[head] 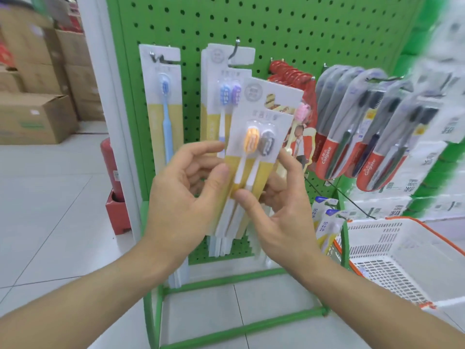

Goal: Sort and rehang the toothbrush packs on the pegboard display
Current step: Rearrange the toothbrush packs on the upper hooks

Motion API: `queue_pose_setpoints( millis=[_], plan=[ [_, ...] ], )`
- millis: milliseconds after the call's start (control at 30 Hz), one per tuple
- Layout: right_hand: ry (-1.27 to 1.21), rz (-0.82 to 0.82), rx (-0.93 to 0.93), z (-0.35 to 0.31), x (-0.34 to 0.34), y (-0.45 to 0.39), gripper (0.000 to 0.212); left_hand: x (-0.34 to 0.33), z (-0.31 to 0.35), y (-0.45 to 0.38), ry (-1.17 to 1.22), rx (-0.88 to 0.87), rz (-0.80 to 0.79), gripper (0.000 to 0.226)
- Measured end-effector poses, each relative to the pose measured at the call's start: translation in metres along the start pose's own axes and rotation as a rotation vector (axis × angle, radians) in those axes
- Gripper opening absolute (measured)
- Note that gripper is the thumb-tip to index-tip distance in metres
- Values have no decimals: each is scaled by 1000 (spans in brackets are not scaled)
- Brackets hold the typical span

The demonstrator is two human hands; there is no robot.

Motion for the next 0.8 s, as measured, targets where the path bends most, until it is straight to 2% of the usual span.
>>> queue_pose_setpoints(
  millis=[133,233,367,567,800],
  plan=[
    [-45,-47,74,-16,-4,-29,69,13,10,-25,-53,-75,146,19],
    [-61,-128,28,-17,-9,-47,66,26,9,-54,-102,-67,240,21],
    [-59,-161,-86,-10,-11,-57,64,20,4,-88,-253,3,132,30],
    [-111,-156,-139,-9,-10,-63,64,5,-8,-100,-243,86,4,34],
    [-154,-166,-200,-3,-14,-66,59,9,-16,-101,-213,95,8,33]
  ],
)
Point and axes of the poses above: each hand's wrist, its own y-axis away from the middle knuckle, its own x-axis out of the back of the hand, z = x × y, the point moved 7 cm from there along -y, towards the middle knuckle, and after that the axes turned 6 degrees about -y, right-handed, at the moved point
